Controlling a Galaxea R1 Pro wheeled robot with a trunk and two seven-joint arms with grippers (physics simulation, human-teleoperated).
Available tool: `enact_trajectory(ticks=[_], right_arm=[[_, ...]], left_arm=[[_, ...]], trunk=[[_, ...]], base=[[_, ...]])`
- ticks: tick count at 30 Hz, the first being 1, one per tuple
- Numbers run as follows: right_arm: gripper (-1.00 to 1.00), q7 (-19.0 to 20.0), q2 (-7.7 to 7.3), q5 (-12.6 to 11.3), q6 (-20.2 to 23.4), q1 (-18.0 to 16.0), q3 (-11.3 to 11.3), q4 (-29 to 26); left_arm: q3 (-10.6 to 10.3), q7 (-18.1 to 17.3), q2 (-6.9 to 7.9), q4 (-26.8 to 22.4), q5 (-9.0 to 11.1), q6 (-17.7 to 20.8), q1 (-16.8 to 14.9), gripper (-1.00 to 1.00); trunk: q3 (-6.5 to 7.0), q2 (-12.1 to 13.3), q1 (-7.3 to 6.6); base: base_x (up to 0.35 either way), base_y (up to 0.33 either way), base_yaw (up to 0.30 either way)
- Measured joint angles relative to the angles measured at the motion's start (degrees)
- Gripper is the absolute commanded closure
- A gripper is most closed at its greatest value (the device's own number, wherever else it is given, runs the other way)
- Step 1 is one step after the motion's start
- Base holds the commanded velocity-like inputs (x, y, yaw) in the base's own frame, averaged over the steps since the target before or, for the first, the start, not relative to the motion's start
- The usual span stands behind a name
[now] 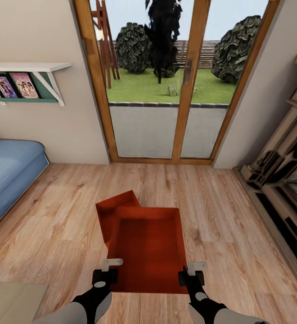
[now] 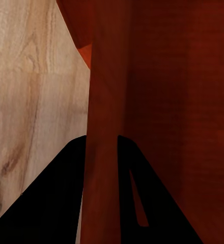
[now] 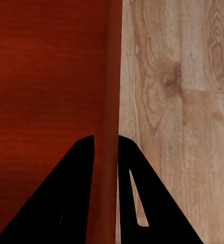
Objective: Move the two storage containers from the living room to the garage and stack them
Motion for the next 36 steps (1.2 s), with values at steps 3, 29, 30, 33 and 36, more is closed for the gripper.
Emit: enact_trajectory(ticks=[3, 29, 30, 33, 36], right_arm=[[1.0, 0.0, 0.0, 0.02, 0.0, 0.01, -0.02, 0.0], [1.0, 0.01, -0.02, 0.07, -0.01, 0.02, -0.01, -0.03], [1.0, 0.01, -0.02, 0.06, -0.01, 0.01, 0.0, -0.02], [1.0, 0.02, -0.02, 0.04, -0.01, 0.0, 0.03, -0.02], [1.0, 0.01, -0.02, 0.02, -0.02, 0.01, 0.02, -0.02]], left_arm=[[-0.02, 0.0, 0.0, 0.01, 0.02, 0.0, 0.0, 1.0], [-0.06, -0.01, 0.0, 0.04, 0.1, -0.08, 0.01, 1.0], [-0.04, -0.01, 0.0, 0.03, 0.08, -0.08, 0.0, 1.0], [0.02, -0.03, 0.0, 0.03, 0.03, -0.08, 0.0, 1.0], [0.03, -0.03, 0.0, 0.03, 0.02, -0.08, 0.0, 1.0]], trunk=[[0.28, 0.0, 0.0], [2.71, 0.0, 0.0], [2.8, 0.0, 0.0], [3.08, 0.0, 0.0], [3.36, 0.0, 0.0]], base=[[0.0, 0.0, 0.0], [0.0, 0.0, 0.0], [0.0, 0.0, 0.0], [0.0, 0.0, 0.0], [0.0, 0.0, 0.0]])
